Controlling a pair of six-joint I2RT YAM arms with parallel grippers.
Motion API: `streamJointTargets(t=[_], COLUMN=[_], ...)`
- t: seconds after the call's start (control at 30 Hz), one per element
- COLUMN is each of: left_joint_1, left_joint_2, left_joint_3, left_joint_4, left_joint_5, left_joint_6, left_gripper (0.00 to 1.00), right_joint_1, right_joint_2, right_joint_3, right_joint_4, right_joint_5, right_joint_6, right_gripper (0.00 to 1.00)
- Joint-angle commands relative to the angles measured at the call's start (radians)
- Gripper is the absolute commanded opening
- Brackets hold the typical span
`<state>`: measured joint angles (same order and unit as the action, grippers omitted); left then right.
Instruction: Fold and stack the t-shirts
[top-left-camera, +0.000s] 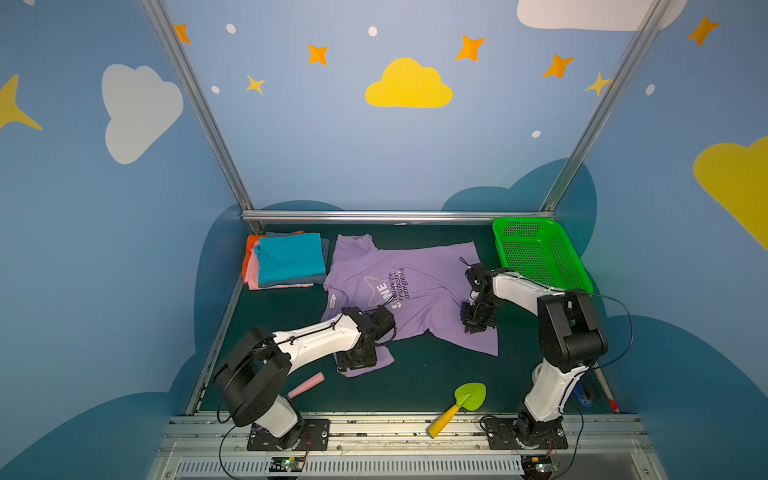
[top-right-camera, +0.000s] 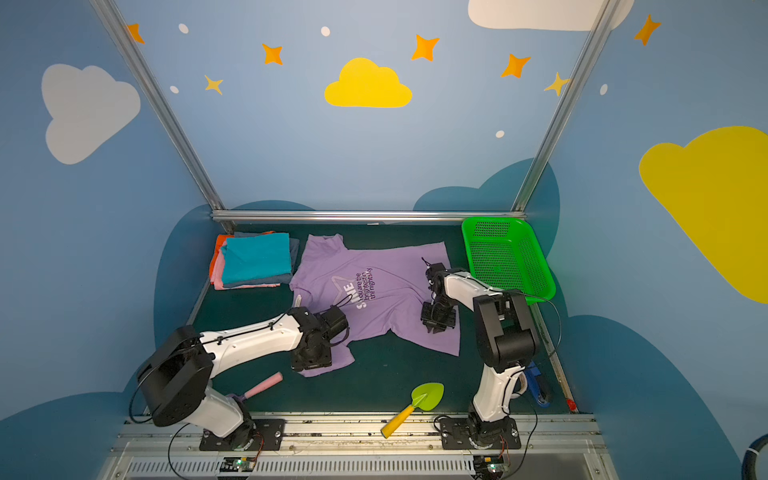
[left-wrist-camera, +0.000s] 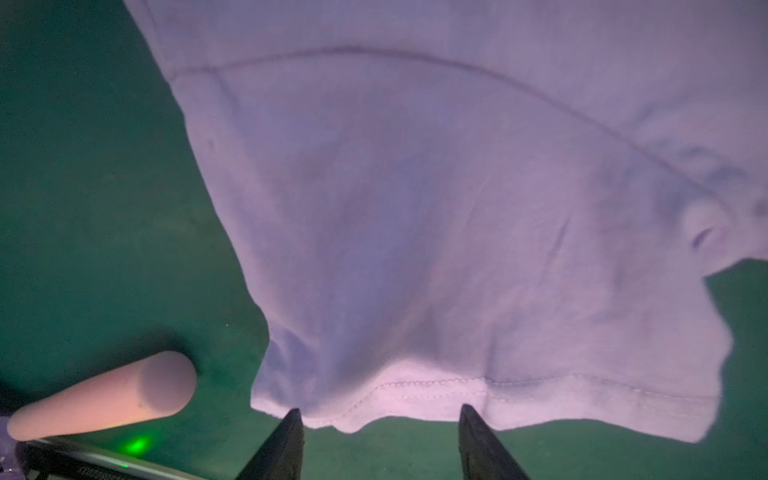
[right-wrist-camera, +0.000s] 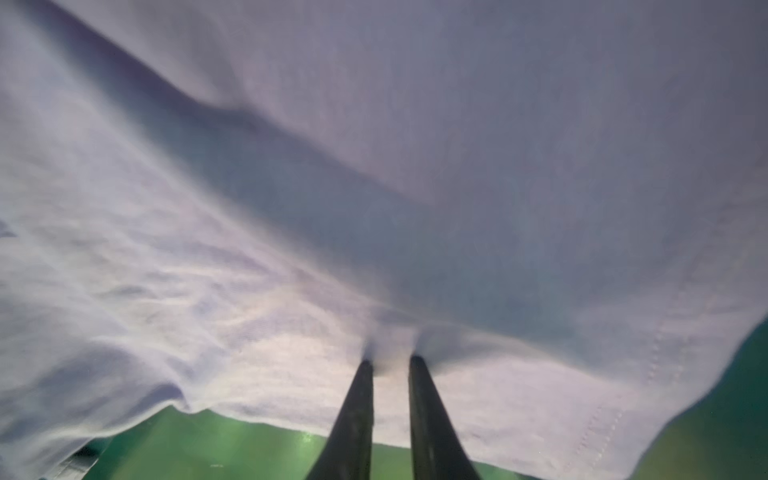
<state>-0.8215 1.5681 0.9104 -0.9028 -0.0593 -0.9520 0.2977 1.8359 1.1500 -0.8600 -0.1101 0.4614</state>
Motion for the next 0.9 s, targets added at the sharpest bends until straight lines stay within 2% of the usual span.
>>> streamJointTargets(t=[0.0, 0.1, 0.23, 0.4, 0.6, 0.67, 0.7, 0.73, 0.77, 0.8, 0.87], left_joint_1=[-0.014, -0.029, -0.033, -0.043, -0.038, -0.032, -0.028, -0.026, -0.023, -0.018, -0.005], left_joint_2=[0.046, 0.061, 0.069, 0.010, -0.089, -0.105, -0.109, -0.111, -0.110, -0.110, -0.109], left_joint_3=[-0.043, -0.069, -0.061, -0.002, 0.036, 0.035, 0.034, 0.032, 0.031, 0.034, 0.047], left_joint_4=[0.006, 0.022, 0.009, -0.036, -0.128, -0.145, -0.150, -0.149, -0.147, -0.147, -0.149], left_joint_5=[0.001, 0.004, 0.007, 0.061, 0.177, 0.215, 0.229, 0.242, 0.250, 0.255, 0.259], left_joint_6=[-0.041, -0.048, -0.032, 0.008, 0.073, 0.086, 0.088, 0.092, 0.096, 0.101, 0.112], left_gripper=[0.50, 0.38, 0.05, 0.04, 0.04, 0.08, 0.16, 0.33, 0.45, 0.54, 0.58], right_joint_1=[-0.045, -0.087, -0.123, -0.140, -0.141, -0.141, -0.141, -0.141, -0.141, -0.140, -0.141], right_joint_2=[0.005, -0.014, -0.025, -0.032, -0.028, -0.023, -0.022, -0.020, -0.020, -0.020, -0.022], right_joint_3=[-0.035, -0.034, -0.006, 0.014, 0.013, 0.013, 0.013, 0.013, 0.013, 0.014, 0.014], right_joint_4=[-0.005, -0.012, -0.033, -0.045, -0.048, -0.047, -0.043, -0.043, -0.042, -0.042, -0.043], right_joint_5=[0.029, 0.035, 0.047, 0.055, 0.064, 0.061, 0.058, 0.055, 0.053, 0.052, 0.050], right_joint_6=[0.010, -0.002, -0.024, -0.038, -0.047, -0.048, -0.047, -0.046, -0.046, -0.046, -0.045], right_gripper=[0.18, 0.18, 0.17, 0.16, 0.16, 0.15, 0.15, 0.15, 0.15, 0.15, 0.15])
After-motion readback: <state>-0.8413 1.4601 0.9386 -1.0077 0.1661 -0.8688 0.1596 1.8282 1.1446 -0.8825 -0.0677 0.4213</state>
